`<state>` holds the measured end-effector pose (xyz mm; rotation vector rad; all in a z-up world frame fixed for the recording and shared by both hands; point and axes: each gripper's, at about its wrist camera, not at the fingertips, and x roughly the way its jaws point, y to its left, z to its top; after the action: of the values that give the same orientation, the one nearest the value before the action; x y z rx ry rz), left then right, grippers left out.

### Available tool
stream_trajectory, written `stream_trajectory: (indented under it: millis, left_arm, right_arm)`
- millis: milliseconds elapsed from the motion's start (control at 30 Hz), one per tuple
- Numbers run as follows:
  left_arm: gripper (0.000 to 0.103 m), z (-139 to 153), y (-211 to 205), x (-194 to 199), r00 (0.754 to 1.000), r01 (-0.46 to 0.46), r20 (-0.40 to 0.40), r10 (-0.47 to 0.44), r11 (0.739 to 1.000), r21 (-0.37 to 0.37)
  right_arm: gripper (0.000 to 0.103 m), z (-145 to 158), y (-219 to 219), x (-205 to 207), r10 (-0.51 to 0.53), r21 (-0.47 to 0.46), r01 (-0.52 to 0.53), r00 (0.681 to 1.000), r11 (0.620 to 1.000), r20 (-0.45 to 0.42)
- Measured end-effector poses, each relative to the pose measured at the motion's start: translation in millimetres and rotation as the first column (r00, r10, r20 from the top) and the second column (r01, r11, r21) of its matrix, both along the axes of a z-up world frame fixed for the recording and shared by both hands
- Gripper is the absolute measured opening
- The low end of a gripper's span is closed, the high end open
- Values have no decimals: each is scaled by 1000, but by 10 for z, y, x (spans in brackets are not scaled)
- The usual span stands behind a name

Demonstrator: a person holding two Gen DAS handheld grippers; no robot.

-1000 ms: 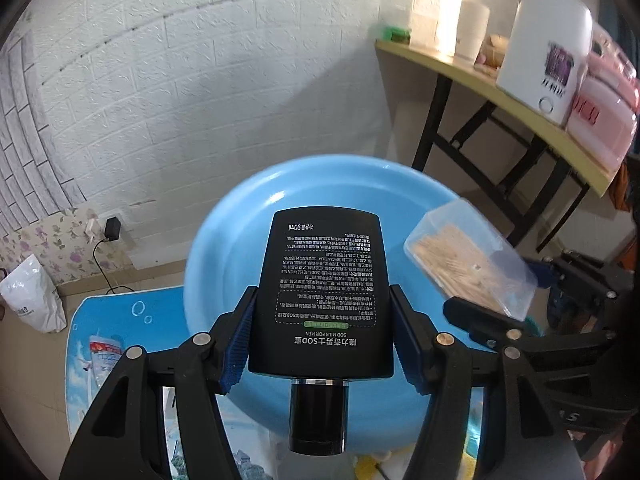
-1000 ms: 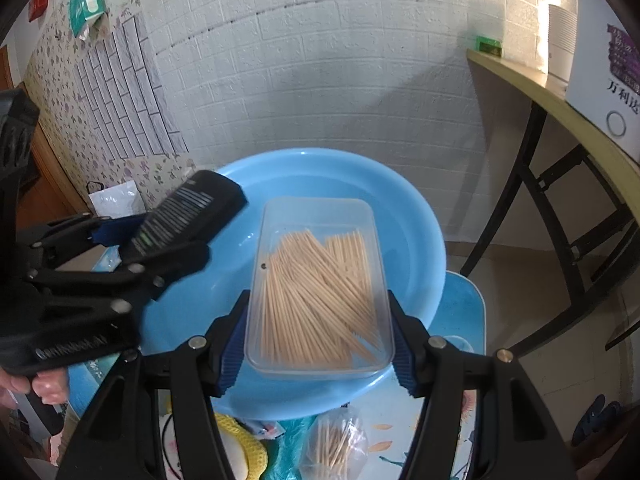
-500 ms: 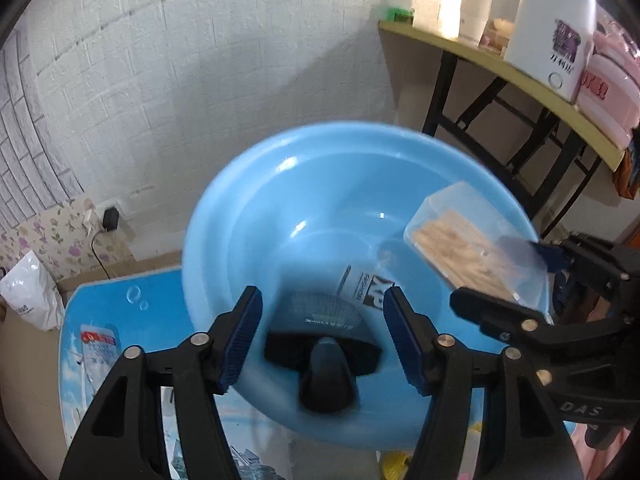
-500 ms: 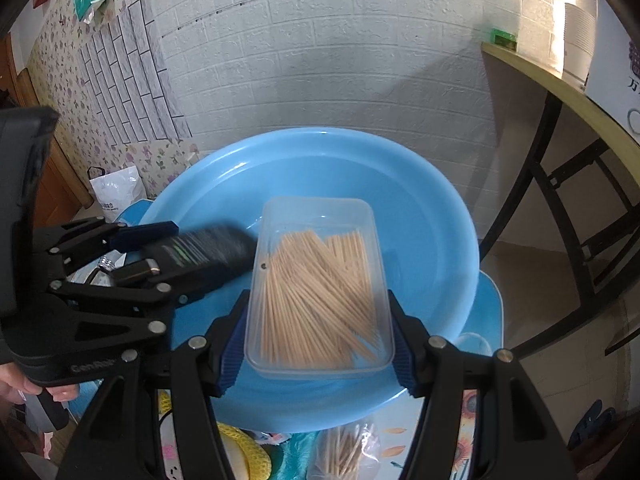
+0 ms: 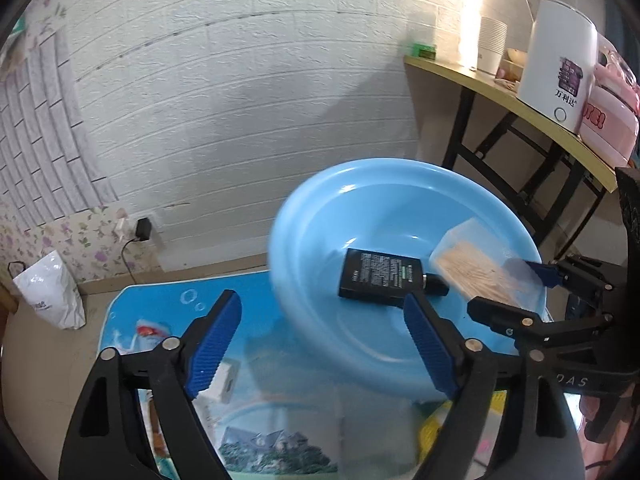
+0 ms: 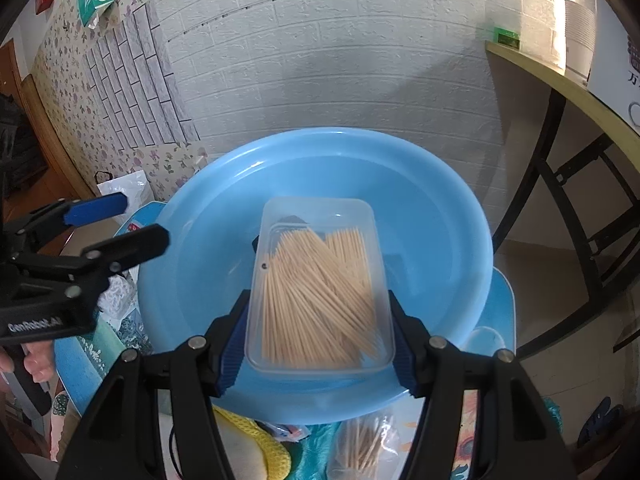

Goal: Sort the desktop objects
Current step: 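Lower the bottle into the blue basin with the left tool while the right tool drops the toothpick box in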

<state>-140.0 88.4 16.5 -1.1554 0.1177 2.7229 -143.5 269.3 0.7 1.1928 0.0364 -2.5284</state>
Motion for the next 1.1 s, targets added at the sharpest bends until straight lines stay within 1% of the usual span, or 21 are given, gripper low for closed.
stream_trajectory:
  millis: [33, 67, 100, 333, 467, 600, 633, 667, 733, 867, 900, 933, 967, 1100]
  left_arm:
    - [90, 7, -20, 19, 1000, -7, -2, 7, 1000, -5]
    - [93, 10, -38, 38, 1000, -15, -3, 15, 1000, -10]
    - [93, 17, -61, 59, 1000, -25, -4, 25, 1000, -14]
    - [94, 58, -224, 198, 997, -77, -1, 77, 997, -7]
    - [94, 54, -291, 277, 995, -100, 12, 100, 995, 1]
    - [94, 46, -378, 365, 992, -129, 17, 128, 992, 11]
    - [95, 46, -394, 389, 991, -135, 15, 134, 991, 11]
    - [99, 44, -401, 407, 990, -139, 14, 139, 990, 8]
    - [103, 42, -421, 454, 989, -148, 4, 148, 989, -6]
    - [103, 44, -447, 544, 988, -153, -20, 153, 988, -22]
    - [103, 39, -454, 563, 988, -154, -21, 154, 988, -25]
    - [103, 34, -465, 584, 988, -156, -22, 155, 987, -26]
    - [103, 31, -477, 593, 987, -157, -22, 156, 987, -25]
    - [103, 5, -522, 659, 987, -160, -21, 159, 987, -23]
  right_arm:
    - [74, 15, -11, 14, 0, 4, 0, 1000, 1000, -10]
    - [78, 33, -20, 31, 1, 6, -1, 1000, 1000, -22]
    - [80, 50, -25, 46, 3, 5, -3, 1000, 1000, -31]
    - [81, 172, -9, 181, -2, 5, 2, 998, 1000, -71]
    - [81, 222, 40, 298, -23, -3, 23, 995, 1000, -93]
    - [82, 263, 93, 412, -44, 11, 45, 991, 999, -129]
    - [83, 278, 103, 448, -48, 15, 51, 989, 999, -141]
    - [84, 296, 111, 481, -53, 18, 56, 987, 998, -152]
    - [89, 324, 128, 546, -62, 24, 67, 983, 997, -175]
    - [89, 372, 149, 652, -78, 33, 87, 973, 996, -219]
    - [92, 382, 161, 682, -85, 34, 96, 969, 995, -232]
    - [100, 385, 166, 700, -90, 34, 101, 967, 994, -239]
    - [103, 387, 178, 723, -97, 28, 108, 964, 994, -248]
    - [103, 371, 224, 799, -98, -1, 102, 958, 995, -269]
